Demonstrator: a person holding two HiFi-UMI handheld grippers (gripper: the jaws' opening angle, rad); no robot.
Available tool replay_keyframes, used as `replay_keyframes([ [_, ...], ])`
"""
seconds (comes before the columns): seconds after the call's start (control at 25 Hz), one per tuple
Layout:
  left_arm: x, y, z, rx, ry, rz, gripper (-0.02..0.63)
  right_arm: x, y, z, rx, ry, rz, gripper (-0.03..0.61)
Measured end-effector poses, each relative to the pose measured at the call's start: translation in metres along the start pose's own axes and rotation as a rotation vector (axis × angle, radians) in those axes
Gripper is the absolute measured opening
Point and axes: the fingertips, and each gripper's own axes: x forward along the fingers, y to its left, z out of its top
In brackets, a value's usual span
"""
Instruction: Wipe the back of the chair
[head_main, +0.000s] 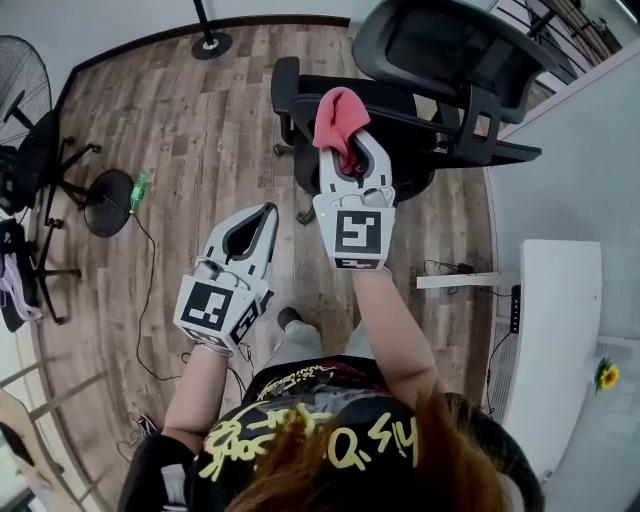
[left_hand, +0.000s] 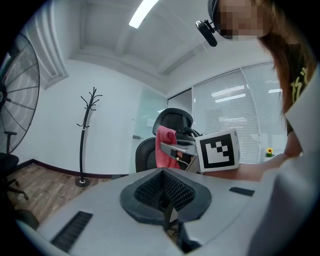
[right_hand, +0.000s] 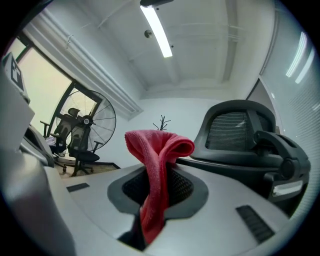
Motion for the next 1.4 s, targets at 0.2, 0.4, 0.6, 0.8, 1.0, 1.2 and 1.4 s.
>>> replay_keyframes([
  [0.2, -0.009, 0.010, -0.005, -0.011, 0.006, 0.029, -0.006, 0.016, 0.025, -0.003, -0.132, 0.007, 0.059, 0.061],
  [0.4, -0.018, 0.019, -0.011, -0.020, 0.010, 0.061, -0.006, 0.021, 0.036, -0.024, -0.240, 0.055, 0.057, 0.061],
  [0.6, -0.028, 0.029, -0.028, -0.041, 0.033, 0.101, -0.008, 0.027, 0.050, -0.054, -0.292, 0.108, 0.094, 0.061],
  [0.8, -0.033, 0.035, -0.044, -0.058, 0.050, 0.131, -0.006, 0.030, 0.054, -0.081, -0.329, 0.128, 0.118, 0.061],
  [1.0, -0.028, 0.039, -0.055, -0.066, 0.059, 0.153, -0.006, 0.032, 0.057, -0.123, -0.337, 0.180, 0.138, 0.061],
  [1.2, -0.021, 0.052, -0.067, -0.078, 0.063, 0.187, -0.006, 0.041, 0.057, -0.166, -0.331, 0.235, 0.153, 0.061],
  [1.4, -0.018, 0.069, -0.089, -0.087, 0.099, 0.225, -0.006, 0.049, 0.058, -0.208, -0.293, 0.300, 0.150, 0.061],
])
